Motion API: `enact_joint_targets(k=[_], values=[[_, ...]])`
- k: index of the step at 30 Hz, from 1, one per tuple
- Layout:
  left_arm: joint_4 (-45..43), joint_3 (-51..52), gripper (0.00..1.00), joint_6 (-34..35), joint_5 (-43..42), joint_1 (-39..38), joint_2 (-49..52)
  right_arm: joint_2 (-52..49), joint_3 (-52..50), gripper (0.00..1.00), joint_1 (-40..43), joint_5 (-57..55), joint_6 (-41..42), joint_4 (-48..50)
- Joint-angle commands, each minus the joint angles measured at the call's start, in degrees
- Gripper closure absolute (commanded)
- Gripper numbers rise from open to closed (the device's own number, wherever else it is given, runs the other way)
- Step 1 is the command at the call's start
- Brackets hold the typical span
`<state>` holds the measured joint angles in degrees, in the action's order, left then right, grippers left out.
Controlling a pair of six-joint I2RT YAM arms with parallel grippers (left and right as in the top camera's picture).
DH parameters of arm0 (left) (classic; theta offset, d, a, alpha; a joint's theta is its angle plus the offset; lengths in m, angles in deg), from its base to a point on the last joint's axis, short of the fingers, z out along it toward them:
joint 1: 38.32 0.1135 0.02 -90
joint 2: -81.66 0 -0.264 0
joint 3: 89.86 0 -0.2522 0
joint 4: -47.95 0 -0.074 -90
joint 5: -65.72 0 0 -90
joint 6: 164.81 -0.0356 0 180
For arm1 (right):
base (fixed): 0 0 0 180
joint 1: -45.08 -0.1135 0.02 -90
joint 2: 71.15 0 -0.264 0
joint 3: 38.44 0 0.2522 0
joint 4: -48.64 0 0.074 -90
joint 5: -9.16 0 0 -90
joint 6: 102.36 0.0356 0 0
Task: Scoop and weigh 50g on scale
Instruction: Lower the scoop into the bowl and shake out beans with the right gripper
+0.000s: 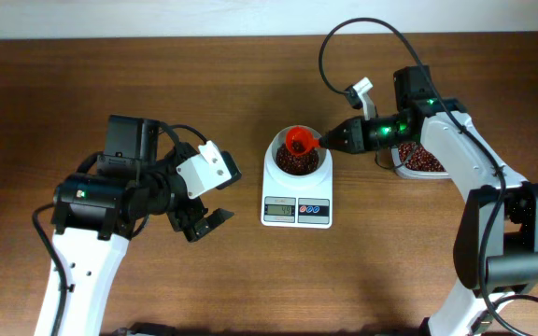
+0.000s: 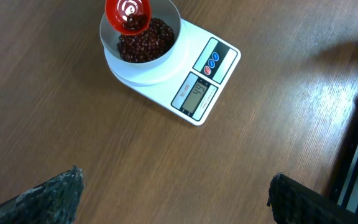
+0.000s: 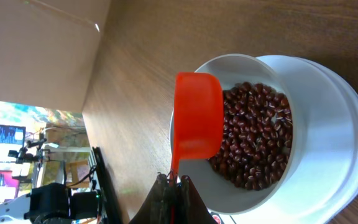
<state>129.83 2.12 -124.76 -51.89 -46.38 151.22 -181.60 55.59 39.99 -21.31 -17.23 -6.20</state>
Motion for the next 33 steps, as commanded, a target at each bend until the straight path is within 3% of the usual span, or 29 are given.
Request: enact_joint_targets(k=[1, 2, 3, 4, 22, 23, 24, 25, 26, 27, 31, 32, 33], values=[[-0.04, -0.74, 0.01, -0.28, -0.39, 0.24, -0.24, 0.15, 0.04, 0.96, 0.24, 0.26, 0.66, 0.2], [-0.04, -0.74, 0.01, -0.26, -0.39, 0.24, -0.24, 0.15, 0.09, 0.96, 0.39, 9.68, -3.21, 0.68], [-0.04, -0.74, 0.01, -0.28, -0.39, 0.24, -0.24, 0.15, 0.09, 0.96, 0.94, 10.54, -7.8, 1.01], [-0.04, -0.74, 0.01, -0.28, -0.39, 0.24, -0.24, 0.15, 0.09, 0.96, 0.98, -5.49, 2.62, 0.0], [-0.04, -0.74, 0.01, -0.28, -0.39, 0.24, -0.24, 0.15, 0.31, 0.96, 1.03, -2.54, 1.31, 1.46], [-0.04, -0.74, 0.01, -0.28, -0.39, 0.24, -0.24, 0.15, 0.35, 0.96, 1.03, -1.77, 3.08, 1.49], [-0.04, -0.74, 0.01, -0.28, -0.39, 0.24, -0.24, 0.17, 0.59, 0.96, 1.05, 11.45, -1.66, 1.49], [-0.04, -0.74, 0.01, -0.28, -0.39, 0.24, -0.24, 0.2, 0.63, 0.96, 1.09, 12.9, -6.19, 1.38], [-0.04, -0.74, 0.01, -0.28, -0.39, 0.24, -0.24, 0.2, 0.63, 0.96, 1.03, -2.86, 2.23, 0.46], [-0.04, -0.74, 0.01, -0.28, -0.39, 0.24, -0.24, 0.2, 0.7, 0.96, 1.03, -7.43, 5.11, 0.11], [-0.04, -0.74, 0.01, -0.28, -0.39, 0.24, -0.24, 0.2, 0.74, 0.96, 1.03, -6.19, 5.16, 1.07], [-0.04, -0.74, 0.01, -0.28, -0.39, 0.24, -0.24, 0.2, 0.81, 0.96, 1.05, -2.62, 4.87, 1.09], [-0.04, -0.74, 0.01, -0.28, -0.39, 0.24, -0.24, 0.26, 1.29, 0.96, 1.44, 11.17, -3.93, 1.07]])
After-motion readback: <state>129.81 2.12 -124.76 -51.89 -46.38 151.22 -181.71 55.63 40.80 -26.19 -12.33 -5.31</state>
